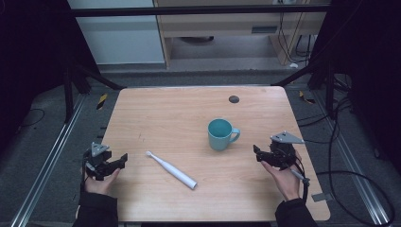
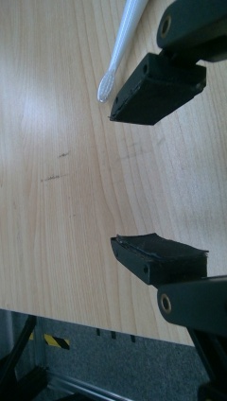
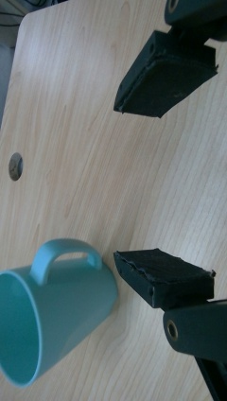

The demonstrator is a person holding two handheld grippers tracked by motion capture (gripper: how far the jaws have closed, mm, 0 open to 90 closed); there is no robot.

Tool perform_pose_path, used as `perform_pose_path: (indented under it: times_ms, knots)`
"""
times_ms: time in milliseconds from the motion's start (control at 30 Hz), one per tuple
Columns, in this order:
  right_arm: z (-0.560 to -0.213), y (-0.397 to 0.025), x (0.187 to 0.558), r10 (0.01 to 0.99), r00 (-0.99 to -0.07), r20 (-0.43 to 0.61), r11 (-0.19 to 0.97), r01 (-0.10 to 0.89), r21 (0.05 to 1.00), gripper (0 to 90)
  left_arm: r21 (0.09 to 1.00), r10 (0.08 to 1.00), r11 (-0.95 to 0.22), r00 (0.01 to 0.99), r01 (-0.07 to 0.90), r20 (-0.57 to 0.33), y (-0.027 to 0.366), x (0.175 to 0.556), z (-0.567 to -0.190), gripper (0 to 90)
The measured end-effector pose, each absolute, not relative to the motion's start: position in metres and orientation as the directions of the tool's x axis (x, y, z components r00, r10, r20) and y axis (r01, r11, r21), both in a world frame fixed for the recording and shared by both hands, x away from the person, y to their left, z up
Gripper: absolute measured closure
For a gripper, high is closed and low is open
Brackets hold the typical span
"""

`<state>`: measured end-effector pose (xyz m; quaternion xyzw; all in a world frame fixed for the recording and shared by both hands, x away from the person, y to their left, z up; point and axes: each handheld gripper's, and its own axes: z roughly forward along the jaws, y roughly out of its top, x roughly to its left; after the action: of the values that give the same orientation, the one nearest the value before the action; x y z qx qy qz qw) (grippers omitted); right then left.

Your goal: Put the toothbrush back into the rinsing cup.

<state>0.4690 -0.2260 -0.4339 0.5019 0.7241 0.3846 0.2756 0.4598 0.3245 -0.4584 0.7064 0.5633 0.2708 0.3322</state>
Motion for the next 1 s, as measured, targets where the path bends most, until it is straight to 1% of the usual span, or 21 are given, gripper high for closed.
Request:
perform_pose_path:
  times_ms: [200, 567, 700, 867, 1000]
  knots:
    - [-0.428, -0.215, 0.465, 0.923, -0.384, 0.001, 0.213, 0.514, 0.831, 28.0, 0.763, 0.974, -0.158, 0.225, 0.626, 0.016, 0.325, 0.461, -0.462, 34.2]
    - [-0.420, -0.185, 0.459, 0.883, -0.468, 0.034, 0.235, 0.503, 0.831, 33.2, 0.785, 0.972, -0.156, 0.235, 0.600, 0.014, 0.327, 0.460, -0.460, 33.8]
    - [-0.414, -0.175, 0.456, 0.862, -0.503, 0.052, 0.242, 0.500, 0.831, 37.0, 0.778, 0.971, -0.164, 0.237, 0.606, 0.020, 0.327, 0.460, -0.463, 33.5]
    - [-0.409, -0.158, 0.453, 0.834, -0.551, 0.041, 0.287, 0.497, 0.819, 39.9, 0.775, 0.972, -0.165, 0.234, 0.610, 0.023, 0.328, 0.460, -0.463, 33.2]
    - [-0.405, -0.146, 0.453, 0.808, -0.586, 0.054, 0.309, 0.500, 0.809, 42.6, 0.774, 0.972, -0.167, 0.234, 0.611, 0.025, 0.328, 0.461, -0.464, 33.2]
